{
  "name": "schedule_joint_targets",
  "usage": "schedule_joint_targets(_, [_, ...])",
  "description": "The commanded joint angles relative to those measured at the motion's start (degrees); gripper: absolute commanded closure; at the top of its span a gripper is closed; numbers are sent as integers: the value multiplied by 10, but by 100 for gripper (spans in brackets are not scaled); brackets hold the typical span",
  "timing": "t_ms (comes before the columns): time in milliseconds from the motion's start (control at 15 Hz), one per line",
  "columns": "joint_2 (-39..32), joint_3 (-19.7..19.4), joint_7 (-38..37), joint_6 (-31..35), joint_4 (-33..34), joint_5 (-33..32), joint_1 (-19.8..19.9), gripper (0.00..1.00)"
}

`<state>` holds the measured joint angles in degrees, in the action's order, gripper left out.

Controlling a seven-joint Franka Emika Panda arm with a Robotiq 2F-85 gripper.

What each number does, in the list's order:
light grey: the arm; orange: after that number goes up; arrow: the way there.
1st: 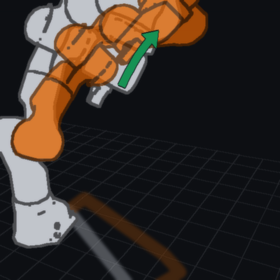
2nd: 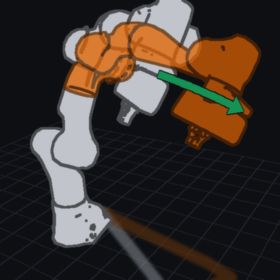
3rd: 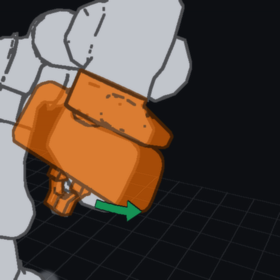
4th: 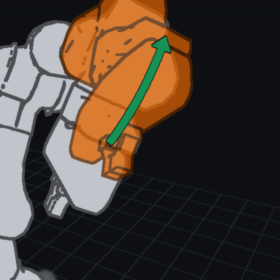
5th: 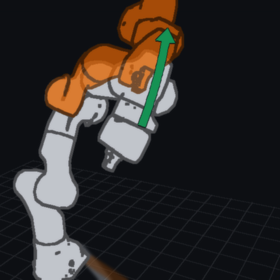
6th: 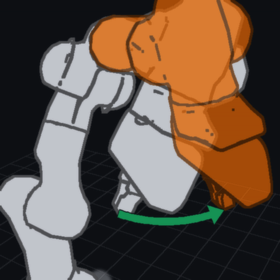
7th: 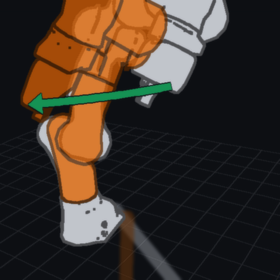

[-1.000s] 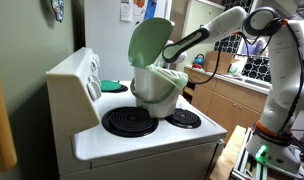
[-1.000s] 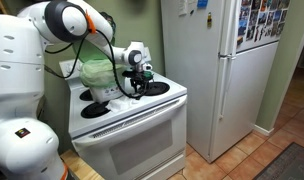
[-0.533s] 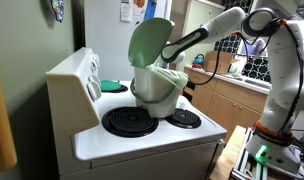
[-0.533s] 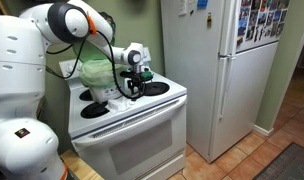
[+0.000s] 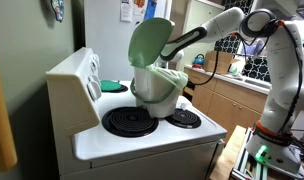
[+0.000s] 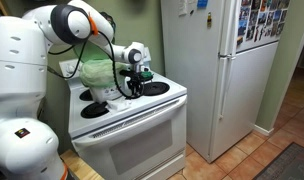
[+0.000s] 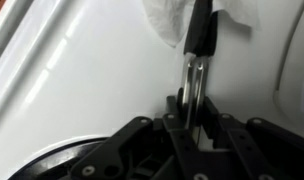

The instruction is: Pick up the silver tongs, pick up the white tissue with the tongs and put it in the bin, put the silver tongs back on the hob of the stove

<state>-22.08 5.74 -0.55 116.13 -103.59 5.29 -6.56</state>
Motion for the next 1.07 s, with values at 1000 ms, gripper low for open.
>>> schedule_joint_targets(1000, [132, -3, -141, -7, -82, -55, -12, 74])
